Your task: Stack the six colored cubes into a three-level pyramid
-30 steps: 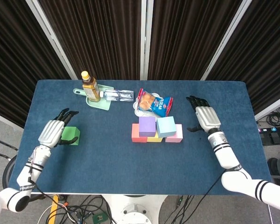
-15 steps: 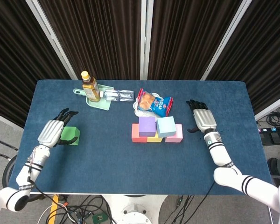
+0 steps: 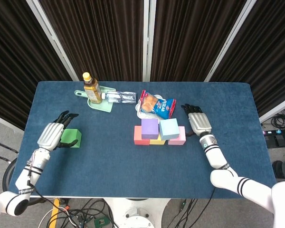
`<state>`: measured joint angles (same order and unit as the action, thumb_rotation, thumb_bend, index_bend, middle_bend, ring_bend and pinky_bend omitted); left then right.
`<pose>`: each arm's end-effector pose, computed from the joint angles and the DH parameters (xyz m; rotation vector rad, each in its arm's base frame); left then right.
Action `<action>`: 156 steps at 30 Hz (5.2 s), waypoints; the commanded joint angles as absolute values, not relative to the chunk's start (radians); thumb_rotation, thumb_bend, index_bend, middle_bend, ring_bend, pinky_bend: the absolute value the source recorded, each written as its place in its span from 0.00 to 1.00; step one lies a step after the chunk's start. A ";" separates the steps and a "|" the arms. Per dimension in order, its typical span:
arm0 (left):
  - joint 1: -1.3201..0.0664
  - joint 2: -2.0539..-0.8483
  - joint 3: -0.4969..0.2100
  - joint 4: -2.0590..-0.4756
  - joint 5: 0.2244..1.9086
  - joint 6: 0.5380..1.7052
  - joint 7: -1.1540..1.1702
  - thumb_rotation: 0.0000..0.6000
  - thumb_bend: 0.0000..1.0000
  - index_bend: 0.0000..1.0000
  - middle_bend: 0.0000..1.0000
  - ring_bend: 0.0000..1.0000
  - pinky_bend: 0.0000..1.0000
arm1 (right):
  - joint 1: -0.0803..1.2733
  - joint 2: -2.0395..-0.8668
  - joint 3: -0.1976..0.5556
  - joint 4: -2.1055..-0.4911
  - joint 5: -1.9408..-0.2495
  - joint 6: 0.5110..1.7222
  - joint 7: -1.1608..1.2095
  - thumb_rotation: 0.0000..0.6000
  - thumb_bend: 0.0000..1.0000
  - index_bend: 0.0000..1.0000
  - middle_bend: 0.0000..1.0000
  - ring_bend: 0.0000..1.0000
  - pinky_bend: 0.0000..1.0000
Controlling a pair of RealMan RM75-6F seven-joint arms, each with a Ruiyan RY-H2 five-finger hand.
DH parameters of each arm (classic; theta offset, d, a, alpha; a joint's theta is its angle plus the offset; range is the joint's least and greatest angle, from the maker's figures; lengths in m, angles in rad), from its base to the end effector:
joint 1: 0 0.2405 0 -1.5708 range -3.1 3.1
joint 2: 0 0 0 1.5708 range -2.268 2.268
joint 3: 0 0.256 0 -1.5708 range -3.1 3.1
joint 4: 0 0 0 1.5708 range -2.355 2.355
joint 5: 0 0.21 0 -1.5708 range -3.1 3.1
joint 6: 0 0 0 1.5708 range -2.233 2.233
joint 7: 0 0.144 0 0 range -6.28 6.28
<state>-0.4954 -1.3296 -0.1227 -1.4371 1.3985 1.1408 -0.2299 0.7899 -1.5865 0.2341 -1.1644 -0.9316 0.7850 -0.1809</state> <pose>-0.2441 0.3142 0.0758 -1.5984 -1.1305 -1.1529 -0.2039 -0.4051 -0.0027 1.6556 -1.1492 0.8057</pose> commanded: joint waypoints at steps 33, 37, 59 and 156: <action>-0.496 -1.330 -0.115 -1.437 1.408 1.132 -0.231 1.00 0.18 0.11 0.12 0.01 0.26 | 0.784 -1.590 0.240 -1.192 -0.949 0.797 -0.173 1.00 0.05 0.00 0.00 0.00 0.00; -0.496 -1.333 -0.115 -1.437 1.407 1.131 -0.230 1.00 0.18 0.11 0.12 0.01 0.26 | 0.778 -1.575 0.241 -1.206 -0.947 0.800 -0.172 1.00 0.05 0.00 0.00 0.00 0.00; -0.505 -1.323 -0.120 -1.470 1.408 1.127 -0.220 1.00 0.18 0.11 0.12 0.01 0.26 | 0.794 -1.230 0.239 -1.648 -0.829 0.749 -0.226 1.00 0.03 0.00 0.05 0.00 0.00; -0.497 -1.299 -0.102 -1.476 1.419 1.111 -0.295 1.00 0.18 0.11 0.12 0.01 0.26 | 0.795 -1.415 0.241 -1.542 -0.997 0.861 -0.090 1.00 0.17 0.00 0.51 0.01 0.00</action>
